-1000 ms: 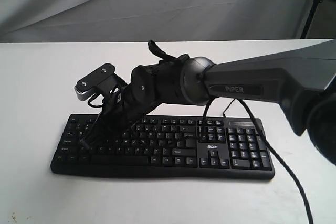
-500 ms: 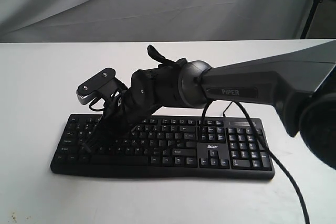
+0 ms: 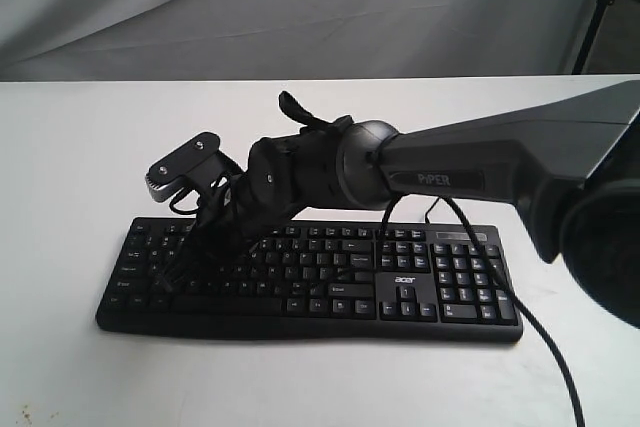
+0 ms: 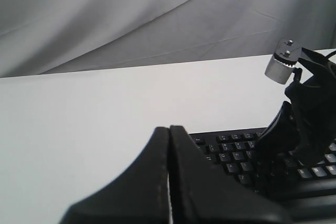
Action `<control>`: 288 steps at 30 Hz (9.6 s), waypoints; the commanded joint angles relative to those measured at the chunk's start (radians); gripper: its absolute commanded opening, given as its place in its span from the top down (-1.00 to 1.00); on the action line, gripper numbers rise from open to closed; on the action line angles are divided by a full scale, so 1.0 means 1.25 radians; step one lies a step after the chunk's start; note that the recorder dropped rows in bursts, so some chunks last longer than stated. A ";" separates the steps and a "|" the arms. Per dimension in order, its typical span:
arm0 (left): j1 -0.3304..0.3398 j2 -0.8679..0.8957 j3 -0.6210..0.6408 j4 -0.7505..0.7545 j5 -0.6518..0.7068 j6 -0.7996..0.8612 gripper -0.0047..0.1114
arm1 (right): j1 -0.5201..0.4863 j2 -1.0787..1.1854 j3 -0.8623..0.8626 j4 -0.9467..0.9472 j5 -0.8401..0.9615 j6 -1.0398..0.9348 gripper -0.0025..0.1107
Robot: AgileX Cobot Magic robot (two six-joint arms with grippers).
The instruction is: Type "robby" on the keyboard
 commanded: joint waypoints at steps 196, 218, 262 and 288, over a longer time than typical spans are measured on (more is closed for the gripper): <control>-0.005 -0.003 0.003 0.004 -0.006 -0.002 0.92 | -0.031 -0.931 0.825 -0.174 -0.226 0.237 0.96; -0.005 -0.003 0.003 0.004 -0.006 -0.002 0.92 | -0.590 -1.746 1.188 -0.174 -0.167 0.244 0.96; -0.005 -0.003 0.003 0.004 -0.006 -0.002 0.92 | -0.628 -1.807 1.241 -0.174 -0.092 0.244 0.96; -0.005 -0.003 0.003 0.004 -0.006 -0.002 0.92 | -0.628 -1.807 1.241 -0.174 -0.092 0.244 0.96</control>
